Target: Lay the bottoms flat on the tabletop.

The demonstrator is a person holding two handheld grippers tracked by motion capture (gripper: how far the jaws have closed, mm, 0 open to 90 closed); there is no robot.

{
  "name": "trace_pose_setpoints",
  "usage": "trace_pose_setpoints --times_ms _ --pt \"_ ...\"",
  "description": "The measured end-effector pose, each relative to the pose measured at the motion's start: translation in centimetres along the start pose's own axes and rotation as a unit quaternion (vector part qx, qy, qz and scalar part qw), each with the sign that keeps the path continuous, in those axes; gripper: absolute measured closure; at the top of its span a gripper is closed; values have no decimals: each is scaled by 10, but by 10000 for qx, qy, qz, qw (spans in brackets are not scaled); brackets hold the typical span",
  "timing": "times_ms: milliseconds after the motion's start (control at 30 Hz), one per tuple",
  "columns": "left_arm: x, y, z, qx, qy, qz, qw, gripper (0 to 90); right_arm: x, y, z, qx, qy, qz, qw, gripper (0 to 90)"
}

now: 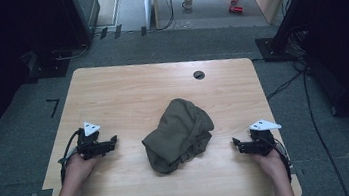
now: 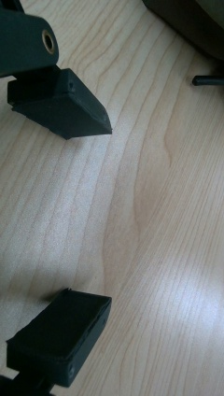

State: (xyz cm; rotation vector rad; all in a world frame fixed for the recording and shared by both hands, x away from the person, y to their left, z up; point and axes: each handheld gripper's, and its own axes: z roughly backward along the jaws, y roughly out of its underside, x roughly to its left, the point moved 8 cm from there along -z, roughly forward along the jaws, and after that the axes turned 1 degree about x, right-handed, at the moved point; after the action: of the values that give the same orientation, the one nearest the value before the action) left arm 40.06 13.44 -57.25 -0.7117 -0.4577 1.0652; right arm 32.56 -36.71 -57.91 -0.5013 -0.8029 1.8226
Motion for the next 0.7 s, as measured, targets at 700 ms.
trace_pose_setpoints --times_ms 700 --pt "-1 0 -1 22 -60 54 10000 156 0 0 -1 20 58 -58 10000 125"
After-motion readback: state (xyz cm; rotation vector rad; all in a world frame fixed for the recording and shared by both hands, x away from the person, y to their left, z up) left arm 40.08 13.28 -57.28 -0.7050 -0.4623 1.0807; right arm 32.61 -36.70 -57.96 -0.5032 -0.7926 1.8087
